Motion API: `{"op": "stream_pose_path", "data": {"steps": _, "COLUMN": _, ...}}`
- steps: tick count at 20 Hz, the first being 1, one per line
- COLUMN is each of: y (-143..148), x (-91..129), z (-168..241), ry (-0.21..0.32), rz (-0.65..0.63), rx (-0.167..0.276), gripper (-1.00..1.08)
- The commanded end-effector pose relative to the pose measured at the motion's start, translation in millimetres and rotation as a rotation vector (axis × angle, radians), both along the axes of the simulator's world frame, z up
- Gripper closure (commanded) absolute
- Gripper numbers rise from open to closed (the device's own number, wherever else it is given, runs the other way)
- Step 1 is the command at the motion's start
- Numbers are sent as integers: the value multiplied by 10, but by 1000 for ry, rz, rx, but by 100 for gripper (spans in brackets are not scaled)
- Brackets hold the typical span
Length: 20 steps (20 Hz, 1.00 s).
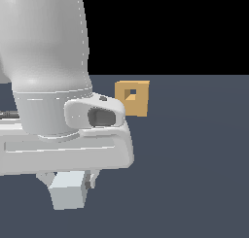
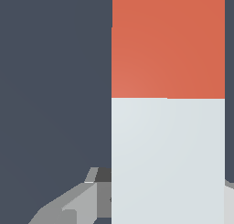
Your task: Insert the peg into the horizontal hole in a box.
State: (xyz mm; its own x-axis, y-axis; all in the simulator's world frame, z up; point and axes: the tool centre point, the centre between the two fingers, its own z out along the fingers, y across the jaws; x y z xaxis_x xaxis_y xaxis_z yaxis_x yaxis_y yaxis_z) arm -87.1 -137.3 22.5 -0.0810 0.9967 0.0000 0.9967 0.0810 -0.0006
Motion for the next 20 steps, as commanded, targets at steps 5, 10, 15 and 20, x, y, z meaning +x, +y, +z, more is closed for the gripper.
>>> {"op": "stream_pose_path", "data": {"steps": 5, "y": 183, "x": 27, "z": 53, "ry": -1, "rz": -16, "rx": 0, "gripper": 108}}
{"op": "stream_pose_path", "data": {"steps": 10, "y": 454, "x": 65, "z": 128, "ry": -1, "rz": -45, "rx": 0, "gripper": 108}}
{"op": "stream_pose_path", "data": {"steps": 15, "y": 835, "x": 136, "z": 236, "ry": -1, "rz": -85, "rx": 0, "gripper": 108}}
{"op": "stream_pose_path", "data": {"steps": 20, "y": 1279, "x": 242, "z": 363, "ry": -1, "rz": -132, "rx": 0, "gripper": 108}}
